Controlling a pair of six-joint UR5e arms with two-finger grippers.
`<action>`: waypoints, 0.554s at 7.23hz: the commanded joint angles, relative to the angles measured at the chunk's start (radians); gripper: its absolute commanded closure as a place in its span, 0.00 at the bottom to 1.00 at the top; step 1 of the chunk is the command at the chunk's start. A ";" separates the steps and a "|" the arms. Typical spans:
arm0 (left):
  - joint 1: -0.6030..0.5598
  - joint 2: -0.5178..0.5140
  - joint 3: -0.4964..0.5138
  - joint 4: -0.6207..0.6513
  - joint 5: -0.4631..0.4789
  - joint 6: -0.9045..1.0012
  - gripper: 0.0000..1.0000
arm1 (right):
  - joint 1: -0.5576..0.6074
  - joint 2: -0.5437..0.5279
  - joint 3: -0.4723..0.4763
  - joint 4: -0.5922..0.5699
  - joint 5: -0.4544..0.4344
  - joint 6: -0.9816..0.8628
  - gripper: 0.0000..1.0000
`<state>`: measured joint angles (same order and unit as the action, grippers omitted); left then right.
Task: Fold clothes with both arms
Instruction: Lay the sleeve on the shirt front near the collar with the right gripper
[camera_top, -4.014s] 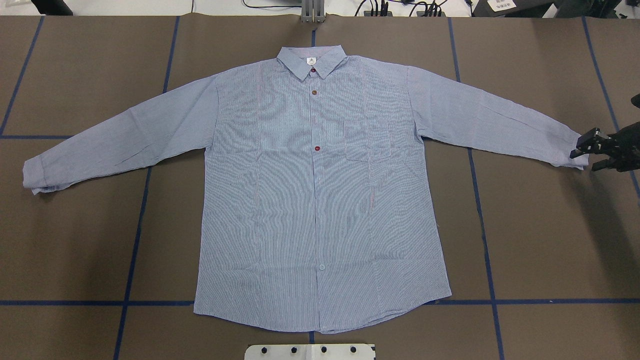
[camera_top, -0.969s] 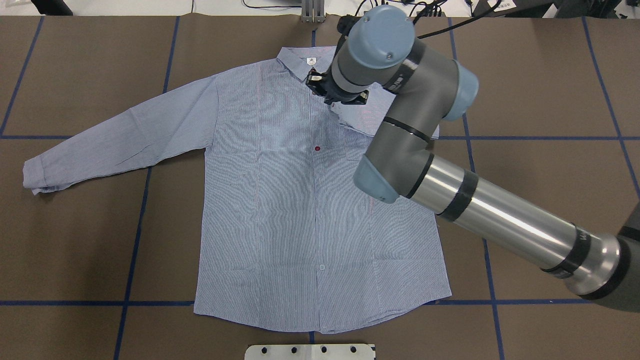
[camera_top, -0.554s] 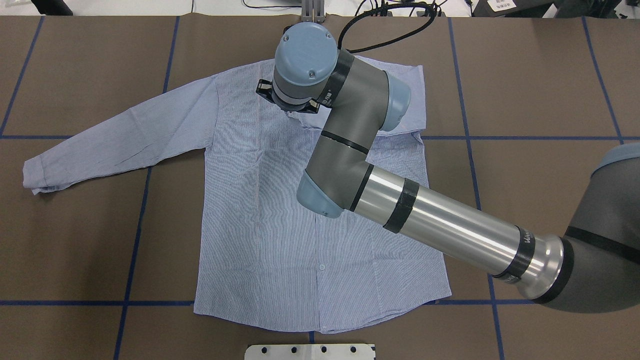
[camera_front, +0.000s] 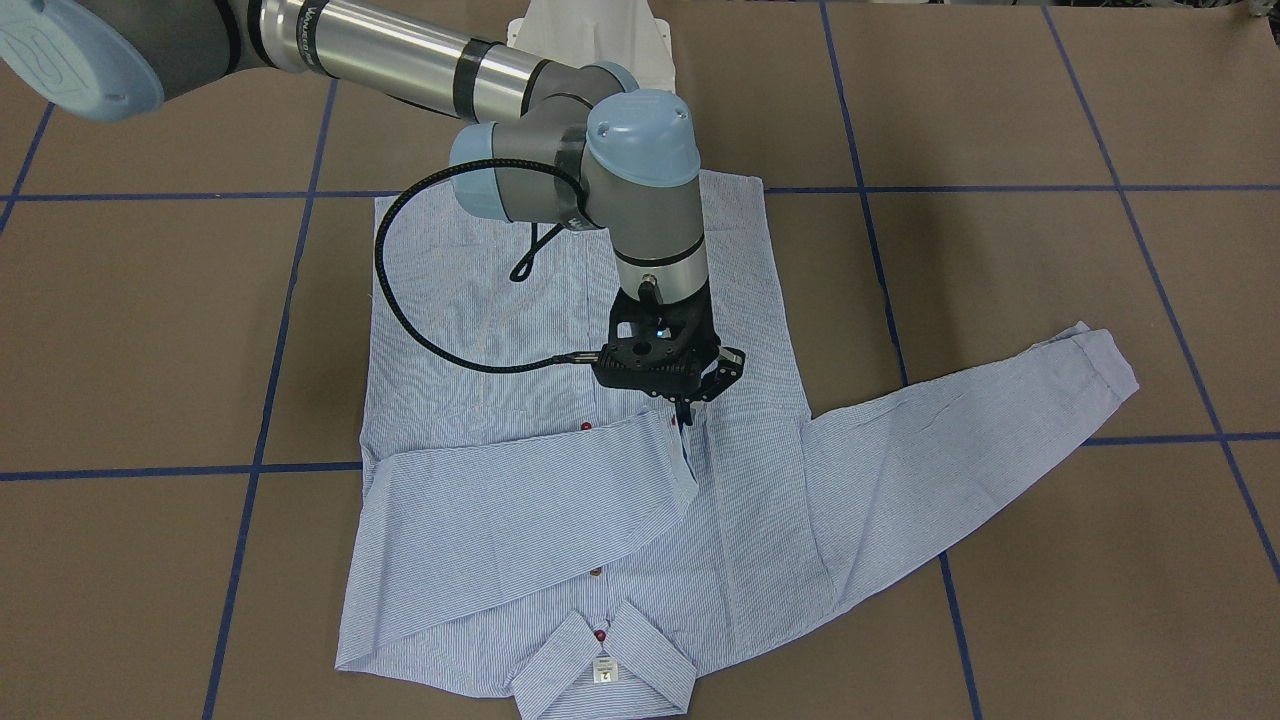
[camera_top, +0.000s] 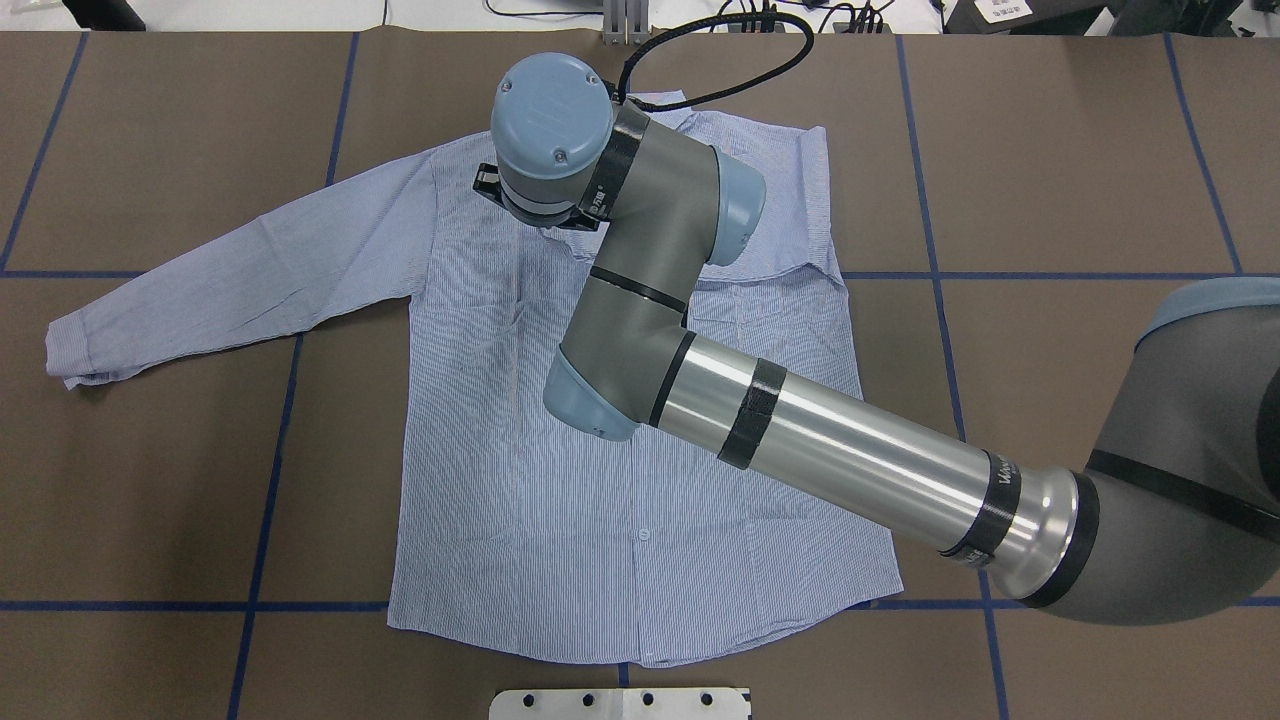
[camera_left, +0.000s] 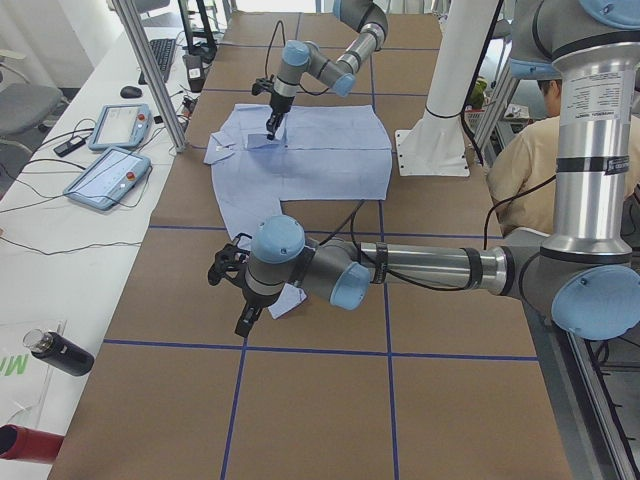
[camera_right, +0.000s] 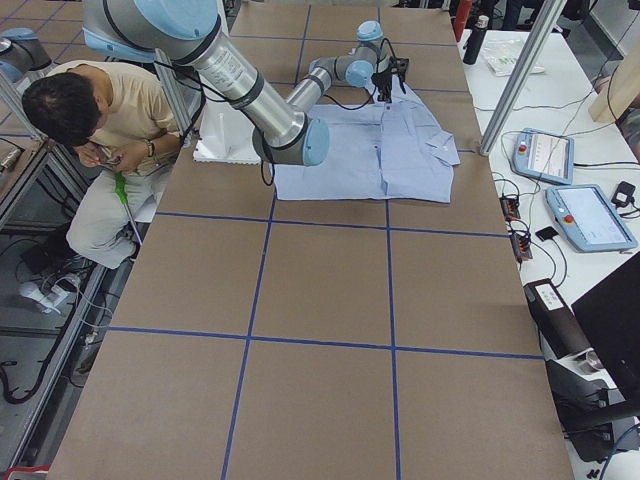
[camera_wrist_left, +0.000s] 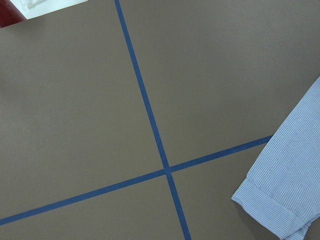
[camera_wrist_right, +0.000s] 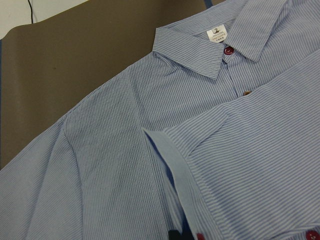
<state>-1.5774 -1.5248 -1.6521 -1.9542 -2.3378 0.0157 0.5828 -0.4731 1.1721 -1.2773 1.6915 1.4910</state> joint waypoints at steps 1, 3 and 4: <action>0.001 0.000 0.000 0.000 -0.002 0.001 0.00 | 0.000 0.020 -0.009 0.006 -0.022 0.034 1.00; 0.001 0.000 0.000 0.000 0.000 0.000 0.00 | 0.000 0.022 -0.021 0.045 -0.039 0.076 1.00; 0.001 0.000 -0.002 0.000 -0.002 0.001 0.00 | 0.000 0.027 -0.060 0.090 -0.052 0.097 1.00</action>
<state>-1.5770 -1.5248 -1.6523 -1.9543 -2.3383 0.0158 0.5828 -0.4511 1.1469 -1.2357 1.6555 1.5579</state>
